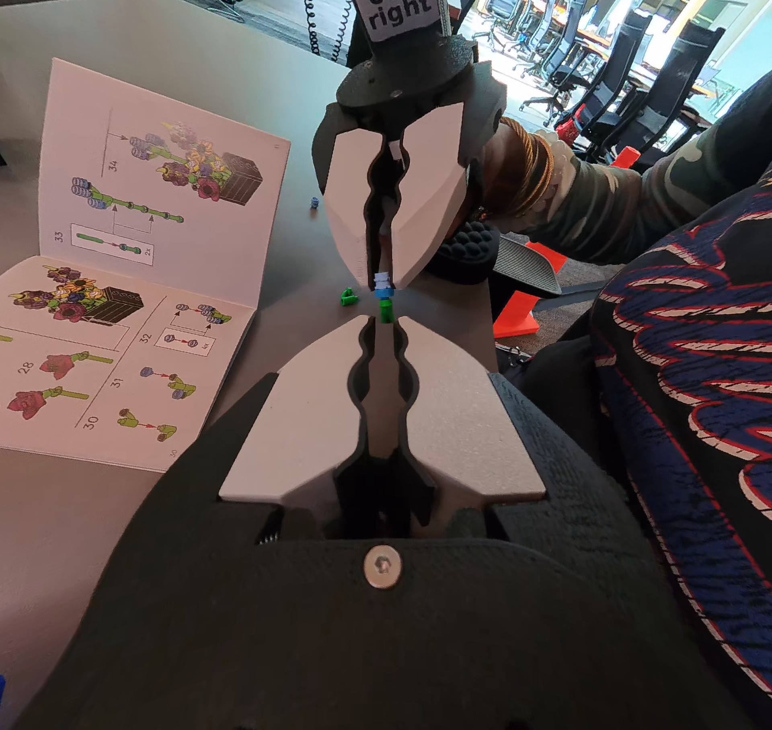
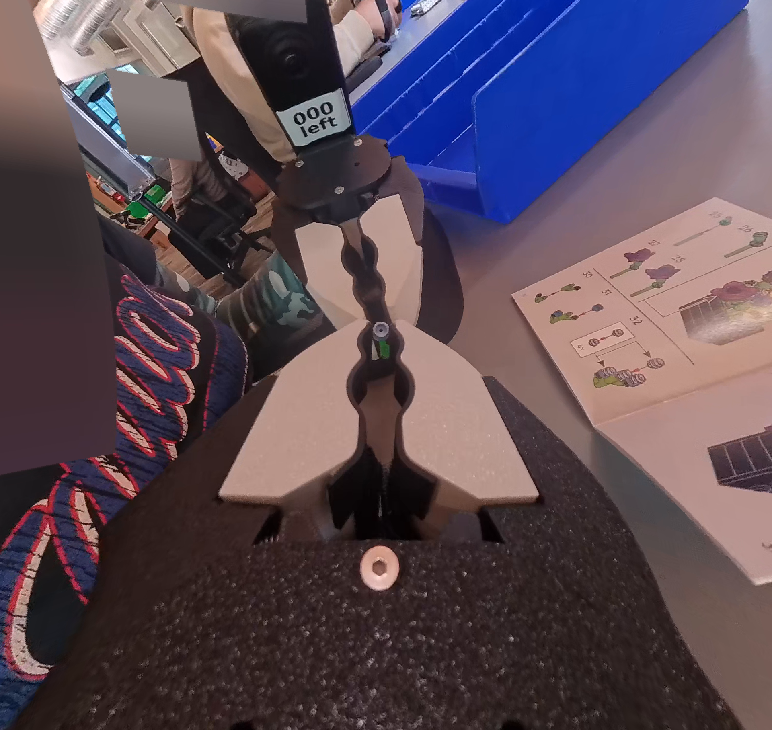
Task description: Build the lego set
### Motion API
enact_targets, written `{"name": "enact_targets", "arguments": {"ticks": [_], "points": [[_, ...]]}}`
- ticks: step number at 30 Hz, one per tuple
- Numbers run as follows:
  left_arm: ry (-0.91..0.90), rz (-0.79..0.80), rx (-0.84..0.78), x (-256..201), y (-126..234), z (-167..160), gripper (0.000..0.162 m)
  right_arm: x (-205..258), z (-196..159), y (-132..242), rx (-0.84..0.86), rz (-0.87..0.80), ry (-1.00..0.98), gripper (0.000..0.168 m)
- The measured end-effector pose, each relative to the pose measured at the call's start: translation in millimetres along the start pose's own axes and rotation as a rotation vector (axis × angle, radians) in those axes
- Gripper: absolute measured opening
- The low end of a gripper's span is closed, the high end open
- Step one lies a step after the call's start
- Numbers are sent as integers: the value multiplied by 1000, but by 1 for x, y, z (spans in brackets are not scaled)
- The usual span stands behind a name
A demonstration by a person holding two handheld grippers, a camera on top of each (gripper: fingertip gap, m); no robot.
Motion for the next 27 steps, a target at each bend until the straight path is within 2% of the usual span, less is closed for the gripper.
{"name": "enact_targets", "arguments": {"ticks": [3,8,18,22,27], "points": [[15,-18,-31,1,3,1,13,-2,0,-1,15,-8,9,7],[36,-31,-73,2,7,3,6,0,1,-4,1,14,8,7],[6,-23,-83,0,7,3,4,4,1,-3,-19,16,22,8],[44,-21,-151,3,13,5,4,4,9,16,-11,-20,67,20],[78,-33,-200,6,18,6,4,-3,10,47,64,-158,129,18]]}}
Point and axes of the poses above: each gripper's, where its closed fingertips meet, y back along the fingers, z out of its top, x = y × z across the jaws, the point moved 8 cm from there along y, back along the fingers, and after that the axes turned 4 degrees about -x, right-handed, at the moved point
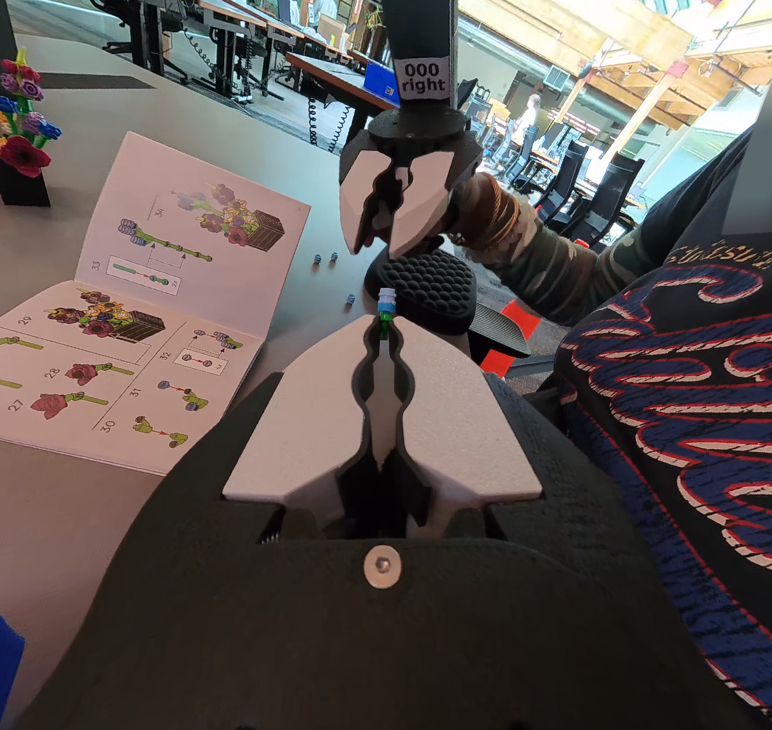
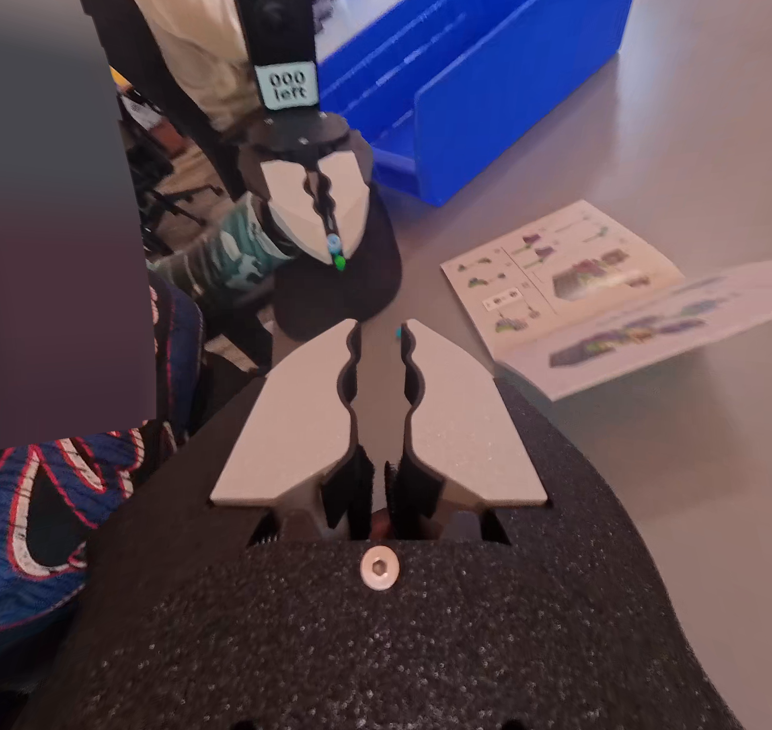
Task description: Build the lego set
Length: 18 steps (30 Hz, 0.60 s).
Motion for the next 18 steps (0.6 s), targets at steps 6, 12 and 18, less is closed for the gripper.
{"name": "enact_targets", "arguments": {"ticks": [6,12,18], "points": [[-10,10,19,0,-2,-1,4,-12,-22,17,189,-166,52,15],[-20,10,34,-1,-3,-2,4,-12,-42,8,289,-182,74,12],[-7,21,25,0,-2,-1,4,-12,-49,1,321,-152,107,10]]}}
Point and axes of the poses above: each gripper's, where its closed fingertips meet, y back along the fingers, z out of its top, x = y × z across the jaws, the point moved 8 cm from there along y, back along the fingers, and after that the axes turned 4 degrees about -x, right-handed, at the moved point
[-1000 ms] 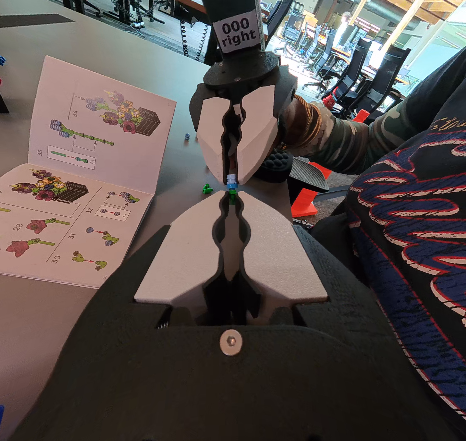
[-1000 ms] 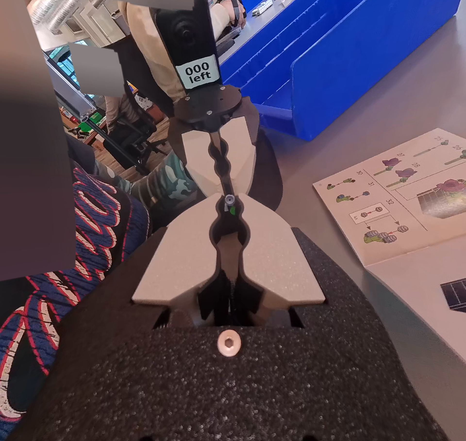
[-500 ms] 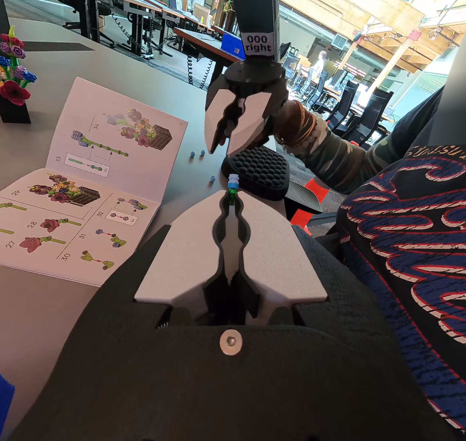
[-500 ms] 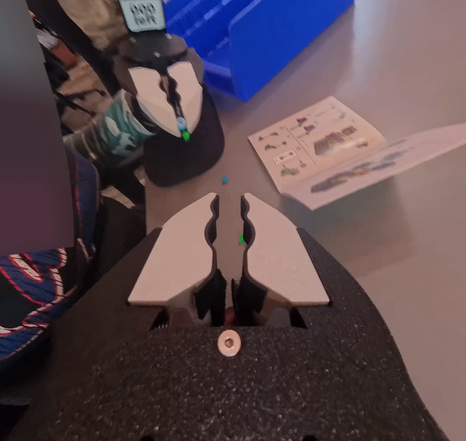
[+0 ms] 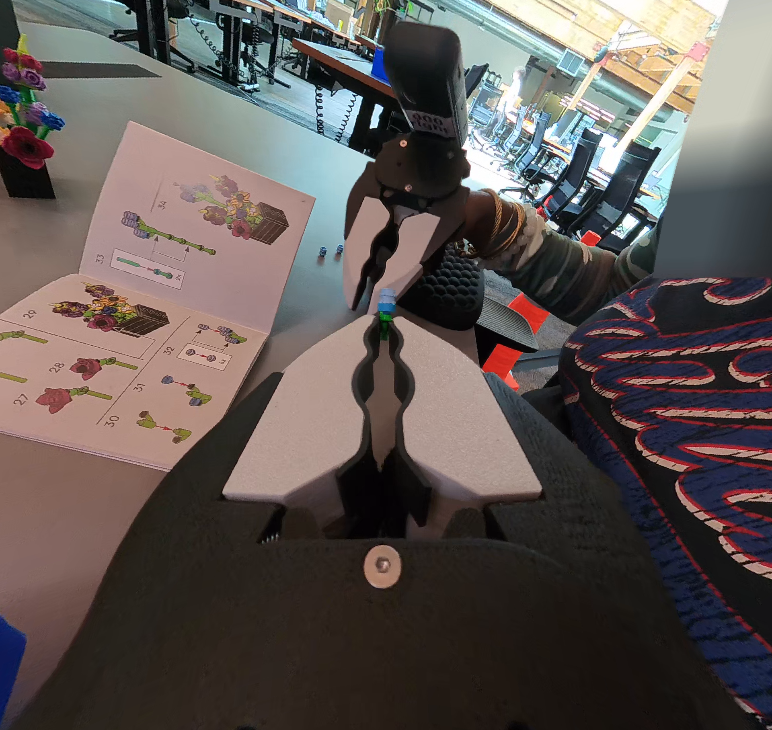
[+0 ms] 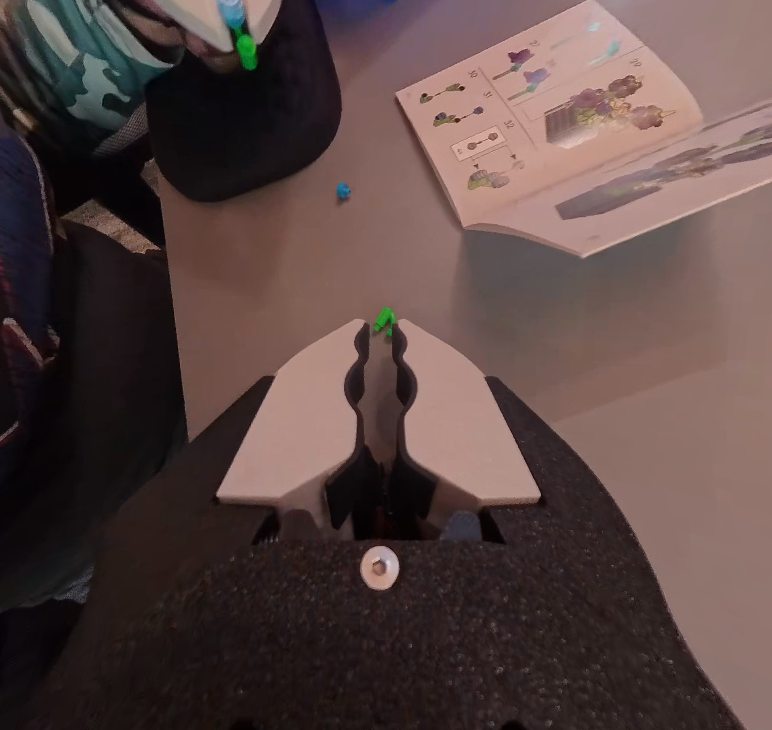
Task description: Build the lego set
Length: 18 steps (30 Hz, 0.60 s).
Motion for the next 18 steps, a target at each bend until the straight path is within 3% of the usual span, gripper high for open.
{"name": "enact_targets", "arguments": {"ticks": [18], "points": [[47,9,-46,4,4,2,4,14,-1,-9,82,-77,420,18]]}}
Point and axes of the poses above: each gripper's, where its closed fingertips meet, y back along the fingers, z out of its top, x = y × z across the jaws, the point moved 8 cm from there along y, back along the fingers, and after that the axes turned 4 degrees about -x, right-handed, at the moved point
